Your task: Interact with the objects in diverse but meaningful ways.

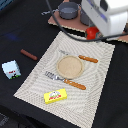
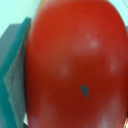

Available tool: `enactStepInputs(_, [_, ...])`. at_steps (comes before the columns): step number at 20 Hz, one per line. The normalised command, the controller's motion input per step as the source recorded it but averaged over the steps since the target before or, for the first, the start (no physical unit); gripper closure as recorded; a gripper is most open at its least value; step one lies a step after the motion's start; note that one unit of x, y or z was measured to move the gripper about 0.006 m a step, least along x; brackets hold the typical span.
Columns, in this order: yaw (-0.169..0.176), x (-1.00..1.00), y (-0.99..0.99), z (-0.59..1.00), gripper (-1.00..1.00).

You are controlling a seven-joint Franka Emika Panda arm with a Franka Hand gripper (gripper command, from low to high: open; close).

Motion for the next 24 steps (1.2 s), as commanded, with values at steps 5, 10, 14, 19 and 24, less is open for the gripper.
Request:
enactStepInputs(5, [0.000, -0.43, -0.12, -0.53, 1.00])
enactStepInputs(10, [0.000, -0.37, -0.19, -0.52, 1.00])
enactStepInputs(14, [0.000, -0.31, -0.28, -0.54, 1.00])
enactStepInputs(19, [0.000, -0.25, -0.17, -0.43, 1.00])
enactStepInputs(24, [0.000, -0.06, 0.08, 0.15, -1.00])
